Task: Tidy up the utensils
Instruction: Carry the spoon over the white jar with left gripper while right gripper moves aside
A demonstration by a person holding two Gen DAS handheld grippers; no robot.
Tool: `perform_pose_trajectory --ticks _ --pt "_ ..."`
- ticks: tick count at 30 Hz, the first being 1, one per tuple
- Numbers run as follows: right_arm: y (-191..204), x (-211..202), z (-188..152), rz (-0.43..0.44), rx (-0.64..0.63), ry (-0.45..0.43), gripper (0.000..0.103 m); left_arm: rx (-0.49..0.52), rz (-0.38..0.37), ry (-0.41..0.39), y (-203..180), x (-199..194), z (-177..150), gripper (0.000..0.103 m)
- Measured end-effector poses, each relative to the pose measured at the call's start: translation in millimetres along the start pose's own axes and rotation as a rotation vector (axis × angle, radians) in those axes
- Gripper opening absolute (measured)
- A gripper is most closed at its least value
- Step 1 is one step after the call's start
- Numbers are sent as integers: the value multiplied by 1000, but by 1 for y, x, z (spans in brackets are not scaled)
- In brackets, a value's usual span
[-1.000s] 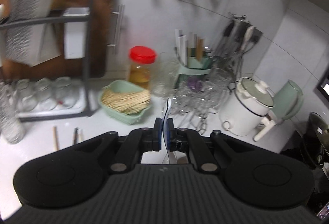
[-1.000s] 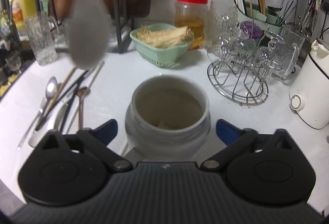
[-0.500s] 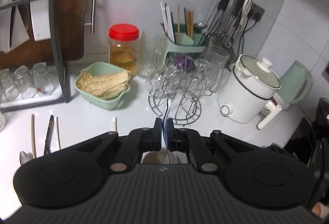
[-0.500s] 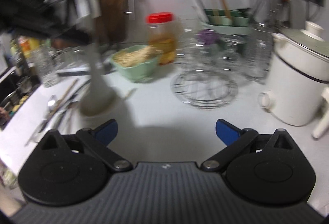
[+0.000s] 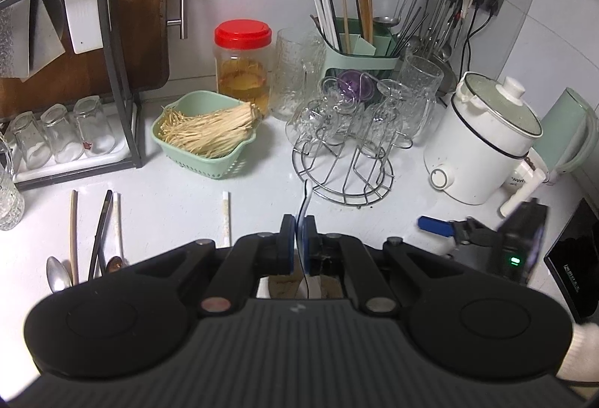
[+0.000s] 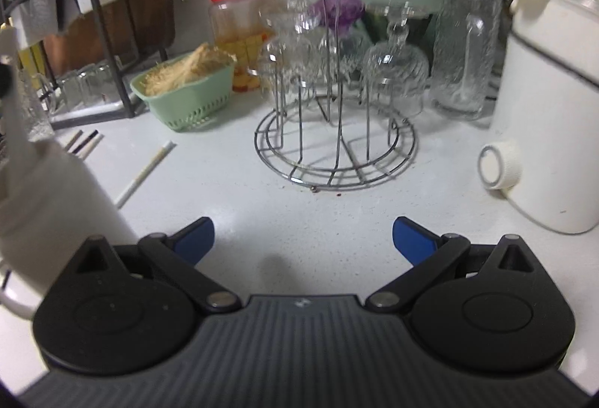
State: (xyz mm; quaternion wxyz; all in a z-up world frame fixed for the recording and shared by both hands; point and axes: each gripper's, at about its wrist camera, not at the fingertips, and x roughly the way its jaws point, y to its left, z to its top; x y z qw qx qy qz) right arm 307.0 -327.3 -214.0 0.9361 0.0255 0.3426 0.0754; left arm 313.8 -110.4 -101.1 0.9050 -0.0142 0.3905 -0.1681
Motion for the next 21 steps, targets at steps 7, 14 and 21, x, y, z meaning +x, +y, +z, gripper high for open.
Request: perform_pose_trajectory --ticks 7,14,21 --pt "-2 38 -1 -25 -8 27 103 -12 -5 3 2 1 -2 5" --pt "1 53 6 -74 -47 19 103 -28 -27 13 9 3 -2 5" --pt "2 60 10 -86 -35 -6 103 -22 -62 30 16 11 -5 5"
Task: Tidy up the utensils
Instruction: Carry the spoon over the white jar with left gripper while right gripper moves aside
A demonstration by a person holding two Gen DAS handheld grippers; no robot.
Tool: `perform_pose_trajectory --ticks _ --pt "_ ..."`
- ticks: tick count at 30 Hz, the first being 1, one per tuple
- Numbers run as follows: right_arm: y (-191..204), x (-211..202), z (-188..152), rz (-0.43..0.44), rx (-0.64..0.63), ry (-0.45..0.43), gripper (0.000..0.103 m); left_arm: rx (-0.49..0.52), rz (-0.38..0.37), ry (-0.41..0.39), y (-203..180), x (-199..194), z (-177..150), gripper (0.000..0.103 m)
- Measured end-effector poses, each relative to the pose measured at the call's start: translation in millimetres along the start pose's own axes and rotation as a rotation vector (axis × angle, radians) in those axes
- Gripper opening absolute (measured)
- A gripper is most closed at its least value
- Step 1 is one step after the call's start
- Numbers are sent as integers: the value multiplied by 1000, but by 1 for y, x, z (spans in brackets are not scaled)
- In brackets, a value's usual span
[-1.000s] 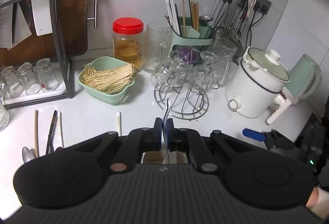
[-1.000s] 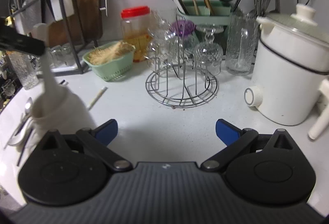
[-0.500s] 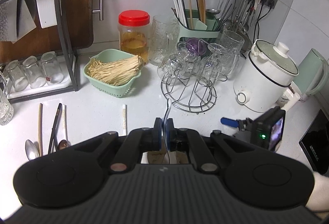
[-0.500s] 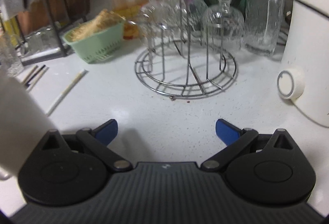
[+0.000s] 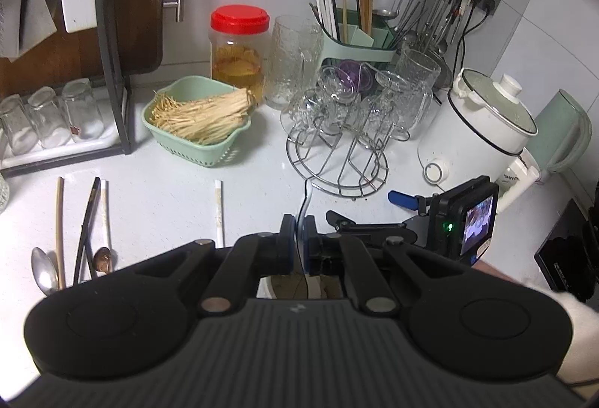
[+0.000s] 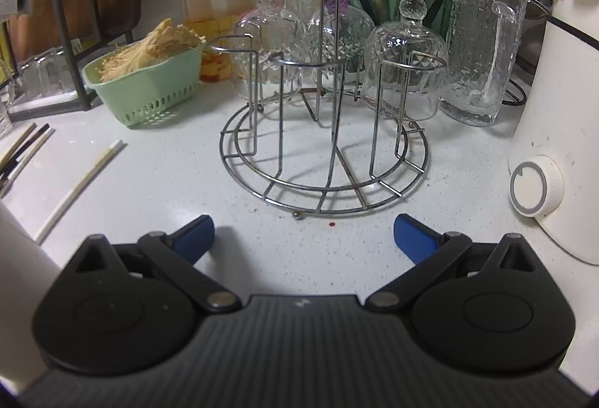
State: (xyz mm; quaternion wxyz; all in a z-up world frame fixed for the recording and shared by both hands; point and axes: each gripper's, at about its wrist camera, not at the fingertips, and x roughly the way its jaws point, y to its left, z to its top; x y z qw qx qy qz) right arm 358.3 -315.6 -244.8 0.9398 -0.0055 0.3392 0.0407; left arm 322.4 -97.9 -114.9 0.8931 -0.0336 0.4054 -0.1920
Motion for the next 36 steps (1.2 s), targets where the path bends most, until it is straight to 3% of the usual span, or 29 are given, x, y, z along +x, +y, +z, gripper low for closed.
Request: perform_pose_trajectory --ticks 9,19,25,36 --pt "0 0 0 0 -1 -2 103 -45 -54 64 15 7 -6 5" --pt "0 0 0 1 -2 -4 103 9 -117 131 17 21 -6 5" --pt "0 0 0 1 -3 -5 103 -17 -174 145 19 20 -3 6" --pt "0 0 0 1 -4 -5 103 -14 -168 152 15 19 -4 6"
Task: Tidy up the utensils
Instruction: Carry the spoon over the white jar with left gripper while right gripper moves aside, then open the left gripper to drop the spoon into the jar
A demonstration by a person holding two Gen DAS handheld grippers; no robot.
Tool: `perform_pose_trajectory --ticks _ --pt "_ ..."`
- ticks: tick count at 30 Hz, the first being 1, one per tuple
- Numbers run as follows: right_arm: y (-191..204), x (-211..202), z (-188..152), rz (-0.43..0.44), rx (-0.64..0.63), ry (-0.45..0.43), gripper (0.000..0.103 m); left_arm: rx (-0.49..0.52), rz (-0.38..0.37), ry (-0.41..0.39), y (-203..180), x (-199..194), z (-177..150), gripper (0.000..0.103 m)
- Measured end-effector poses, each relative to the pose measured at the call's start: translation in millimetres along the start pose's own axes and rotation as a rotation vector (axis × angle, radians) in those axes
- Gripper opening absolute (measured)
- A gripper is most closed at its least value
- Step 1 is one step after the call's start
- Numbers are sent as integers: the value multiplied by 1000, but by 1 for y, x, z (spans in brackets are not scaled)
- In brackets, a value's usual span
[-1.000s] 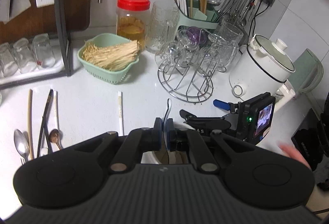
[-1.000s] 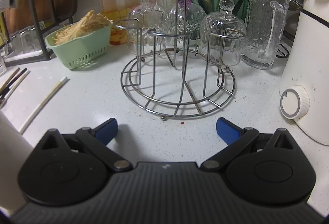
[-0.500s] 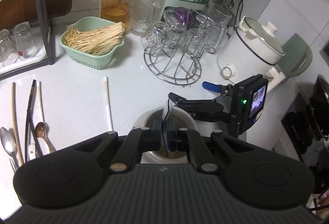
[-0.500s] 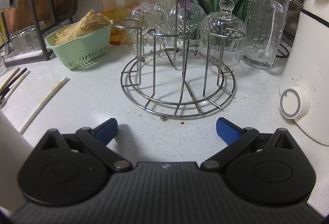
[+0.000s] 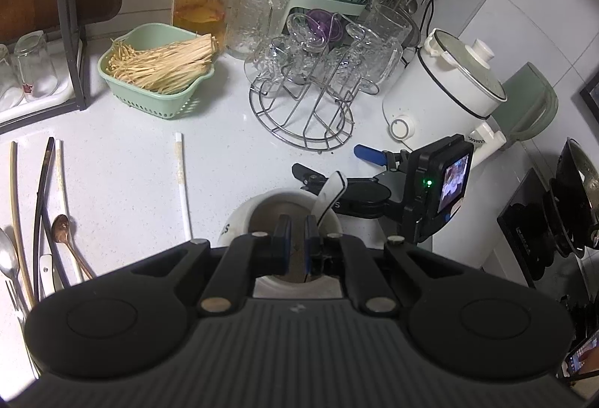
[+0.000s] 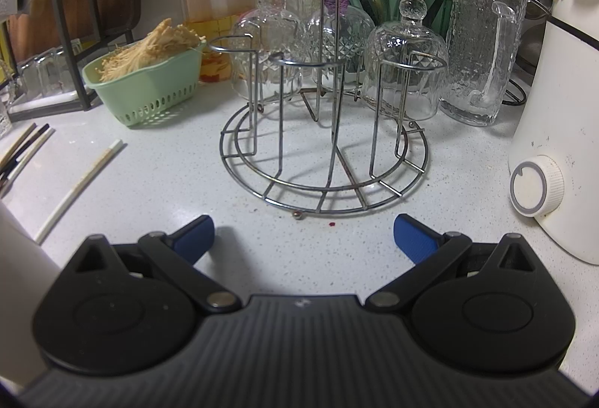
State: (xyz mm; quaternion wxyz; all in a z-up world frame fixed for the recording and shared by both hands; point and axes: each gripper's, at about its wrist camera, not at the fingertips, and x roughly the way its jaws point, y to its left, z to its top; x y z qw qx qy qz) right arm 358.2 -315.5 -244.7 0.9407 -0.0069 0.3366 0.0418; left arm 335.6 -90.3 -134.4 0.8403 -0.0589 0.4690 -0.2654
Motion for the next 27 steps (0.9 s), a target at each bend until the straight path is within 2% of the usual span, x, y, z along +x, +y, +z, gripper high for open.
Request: perform_pose_trajectory --ticks 10,12,17,20,27 --pt "0 0 0 0 0 0 103 -16 17 -45 0 -6 6 6" --pt "0 0 0 0 0 0 103 -21 34 -58 0 -11 7 10" --pt "0 0 0 0 -1 -1 103 -50 97 -126 3 -33 5 30" --pt "0 0 0 0 -1 -2 103 -85 147 -169 8 -49 -1 37" --pt "0 0 0 0 -1 -2 103 -155 247 -192 19 -72 -14 38"
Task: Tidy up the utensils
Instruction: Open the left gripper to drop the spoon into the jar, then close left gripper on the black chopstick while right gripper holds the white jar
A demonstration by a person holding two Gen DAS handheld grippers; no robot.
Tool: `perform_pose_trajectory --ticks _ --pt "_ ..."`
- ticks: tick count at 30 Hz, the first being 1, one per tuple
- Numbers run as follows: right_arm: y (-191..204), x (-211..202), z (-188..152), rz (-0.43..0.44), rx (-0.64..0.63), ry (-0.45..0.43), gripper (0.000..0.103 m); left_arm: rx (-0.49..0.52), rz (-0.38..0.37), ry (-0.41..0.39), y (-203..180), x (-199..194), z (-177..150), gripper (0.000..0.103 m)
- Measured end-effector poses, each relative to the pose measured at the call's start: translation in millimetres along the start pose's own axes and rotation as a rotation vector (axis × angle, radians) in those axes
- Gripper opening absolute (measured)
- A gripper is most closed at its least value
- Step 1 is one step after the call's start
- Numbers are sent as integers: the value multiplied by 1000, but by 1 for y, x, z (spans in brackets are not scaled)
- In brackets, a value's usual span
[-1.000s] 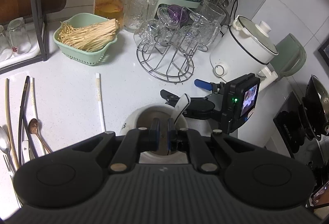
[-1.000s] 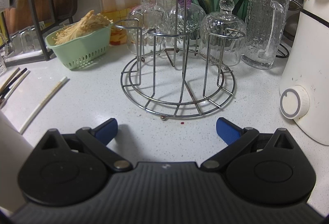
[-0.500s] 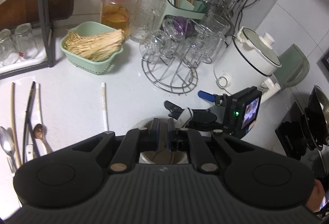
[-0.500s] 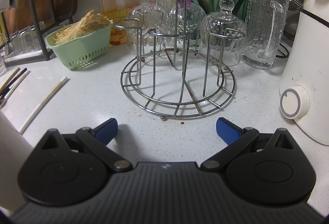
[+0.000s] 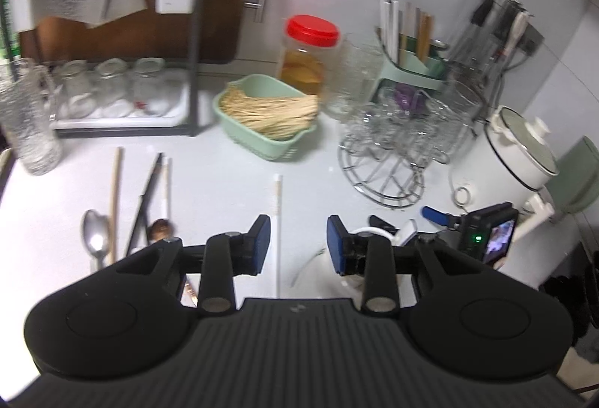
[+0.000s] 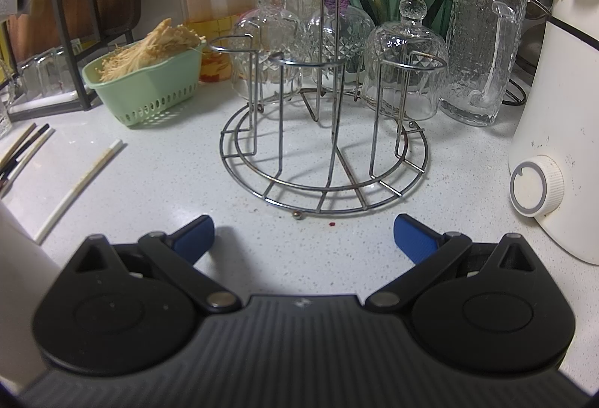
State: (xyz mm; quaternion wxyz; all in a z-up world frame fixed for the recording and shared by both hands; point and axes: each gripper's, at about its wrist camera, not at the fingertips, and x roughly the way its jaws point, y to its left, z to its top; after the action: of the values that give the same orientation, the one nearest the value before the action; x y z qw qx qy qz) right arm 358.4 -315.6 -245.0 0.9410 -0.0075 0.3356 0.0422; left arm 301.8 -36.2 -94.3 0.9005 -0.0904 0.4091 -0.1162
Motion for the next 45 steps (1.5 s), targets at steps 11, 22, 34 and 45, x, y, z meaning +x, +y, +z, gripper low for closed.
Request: perform_pose_trajectory --ticks 11,22,34,45 --pt "1 -1 -1 0 0 -1 103 -51 138 26 22 -18 -12 38" --pt "8 -68 11 -26 24 13 103 -88 118 65 88 3 -26 38" --pt "76 -205 16 48 84 -15 81 47 74 86 137 74 -8 38" --pt "159 -183 -19 4 101 -44 80 97 87 88 159 107 26 38"
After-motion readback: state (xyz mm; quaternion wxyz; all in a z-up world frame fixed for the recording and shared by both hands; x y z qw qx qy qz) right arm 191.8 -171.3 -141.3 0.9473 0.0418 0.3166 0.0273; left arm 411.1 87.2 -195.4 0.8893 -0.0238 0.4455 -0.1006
